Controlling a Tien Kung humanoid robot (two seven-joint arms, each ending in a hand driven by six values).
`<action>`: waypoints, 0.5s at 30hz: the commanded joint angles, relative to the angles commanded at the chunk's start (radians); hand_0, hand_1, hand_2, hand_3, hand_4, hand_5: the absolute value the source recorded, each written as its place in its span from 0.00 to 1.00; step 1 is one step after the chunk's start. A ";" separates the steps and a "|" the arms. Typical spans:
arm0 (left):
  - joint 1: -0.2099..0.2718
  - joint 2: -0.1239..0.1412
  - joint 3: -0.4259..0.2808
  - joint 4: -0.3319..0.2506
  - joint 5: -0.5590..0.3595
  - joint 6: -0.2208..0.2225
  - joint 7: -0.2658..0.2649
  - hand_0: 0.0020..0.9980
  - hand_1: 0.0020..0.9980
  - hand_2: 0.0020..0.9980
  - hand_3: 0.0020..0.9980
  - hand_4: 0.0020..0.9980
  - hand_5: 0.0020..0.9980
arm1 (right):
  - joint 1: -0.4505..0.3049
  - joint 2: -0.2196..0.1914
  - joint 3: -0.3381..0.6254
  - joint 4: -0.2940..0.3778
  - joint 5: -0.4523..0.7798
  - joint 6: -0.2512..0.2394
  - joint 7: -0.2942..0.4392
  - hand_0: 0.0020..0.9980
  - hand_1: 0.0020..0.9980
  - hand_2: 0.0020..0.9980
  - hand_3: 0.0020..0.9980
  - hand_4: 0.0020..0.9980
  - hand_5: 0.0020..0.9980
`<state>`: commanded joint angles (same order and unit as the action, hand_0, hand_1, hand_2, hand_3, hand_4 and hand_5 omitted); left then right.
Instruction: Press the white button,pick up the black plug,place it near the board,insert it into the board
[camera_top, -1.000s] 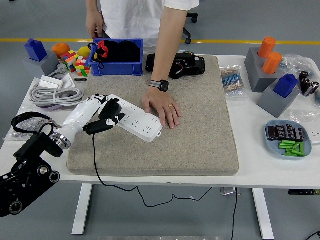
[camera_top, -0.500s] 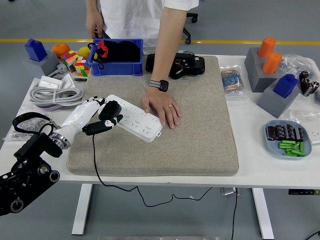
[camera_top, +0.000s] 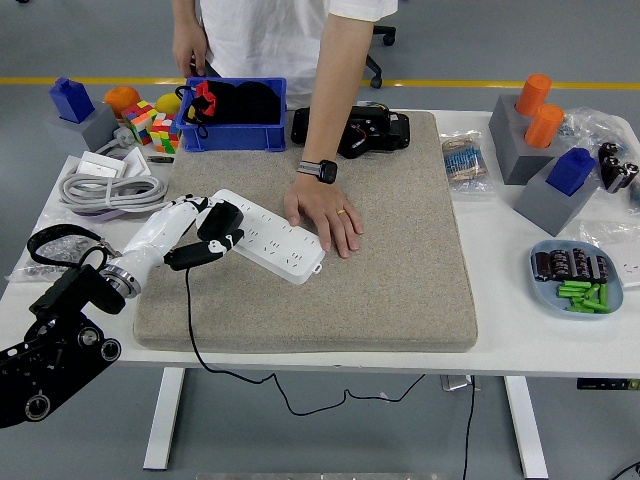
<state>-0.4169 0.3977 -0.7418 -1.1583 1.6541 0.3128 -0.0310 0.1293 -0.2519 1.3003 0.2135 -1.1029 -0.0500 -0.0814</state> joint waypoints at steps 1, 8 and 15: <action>-0.002 -0.001 0.001 0.002 -0.002 0.000 0.000 1.00 0.95 0.85 0.79 0.74 0.83 | 0.000 0.000 0.001 0.000 0.000 0.000 0.000 0.61 0.58 0.58 0.58 0.65 0.39; -0.023 -0.011 0.012 0.025 -0.013 -0.001 0.000 1.00 0.95 0.85 0.79 0.74 0.83 | 0.001 0.001 0.005 0.000 0.000 -0.001 0.001 0.61 0.58 0.58 0.58 0.65 0.39; -0.044 -0.023 0.026 0.055 -0.029 -0.004 0.000 1.00 0.95 0.84 0.79 0.74 0.82 | 0.002 0.002 0.005 0.001 0.001 -0.001 0.001 0.61 0.58 0.58 0.58 0.65 0.39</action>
<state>-0.4607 0.3746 -0.7156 -1.1036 1.6254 0.3091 -0.0314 0.1309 -0.2500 1.3054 0.2141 -1.1023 -0.0513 -0.0801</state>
